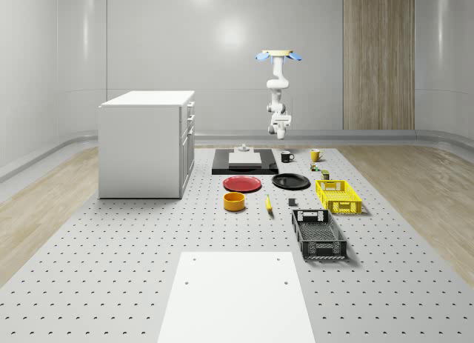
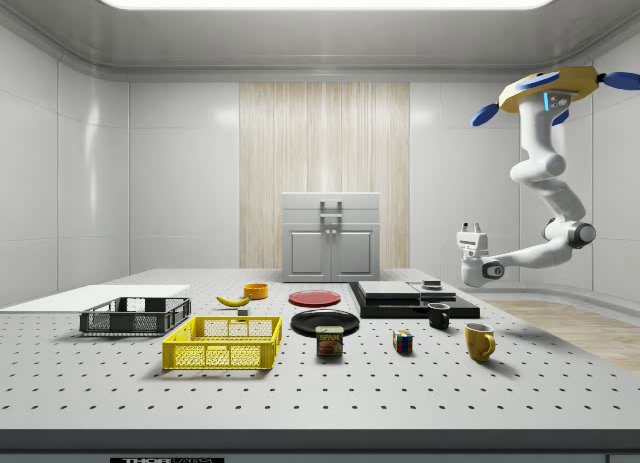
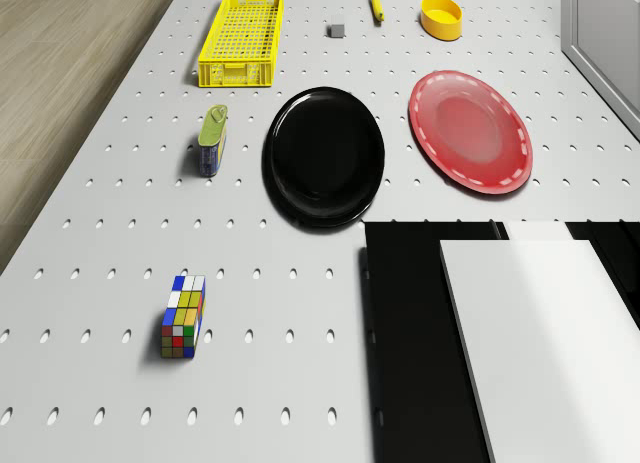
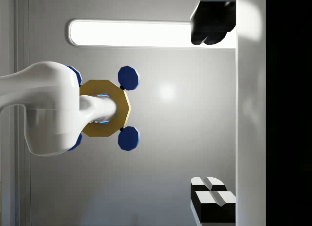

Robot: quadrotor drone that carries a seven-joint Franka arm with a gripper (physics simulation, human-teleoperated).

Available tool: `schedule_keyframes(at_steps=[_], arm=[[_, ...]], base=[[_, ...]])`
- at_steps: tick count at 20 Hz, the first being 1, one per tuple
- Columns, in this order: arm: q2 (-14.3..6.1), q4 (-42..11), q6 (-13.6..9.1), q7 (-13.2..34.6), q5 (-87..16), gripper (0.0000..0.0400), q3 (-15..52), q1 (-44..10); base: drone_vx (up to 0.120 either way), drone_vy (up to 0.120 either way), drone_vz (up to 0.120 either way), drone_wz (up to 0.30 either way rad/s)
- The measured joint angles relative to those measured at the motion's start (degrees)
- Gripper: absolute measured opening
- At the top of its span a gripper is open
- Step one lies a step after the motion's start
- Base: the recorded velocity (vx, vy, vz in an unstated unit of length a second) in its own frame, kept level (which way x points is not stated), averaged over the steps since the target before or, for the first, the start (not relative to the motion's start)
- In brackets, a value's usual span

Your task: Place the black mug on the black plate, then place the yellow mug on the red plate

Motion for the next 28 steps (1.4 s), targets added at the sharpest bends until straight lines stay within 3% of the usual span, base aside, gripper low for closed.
schedule_keyframes(at_steps=[18, 23, 28], arm=[[-0.59, -0.71, 0.82, 0.63, -4.92, 0.0400, 3.53, -1.10], [-0.93, -1.64, 1.17, 1.56, -11.72, 0.0400, 8.35, -2.60], [-1.92, -5.54, 1.88, 3.82, -26.63, 0.0400, 18.67, -5.98]], base=[[0.120, 0.000, 0.000, 0.000], [0.120, 0.000, -0.008, 0.000], [0.120, 0.000, -0.024, 0.000]])
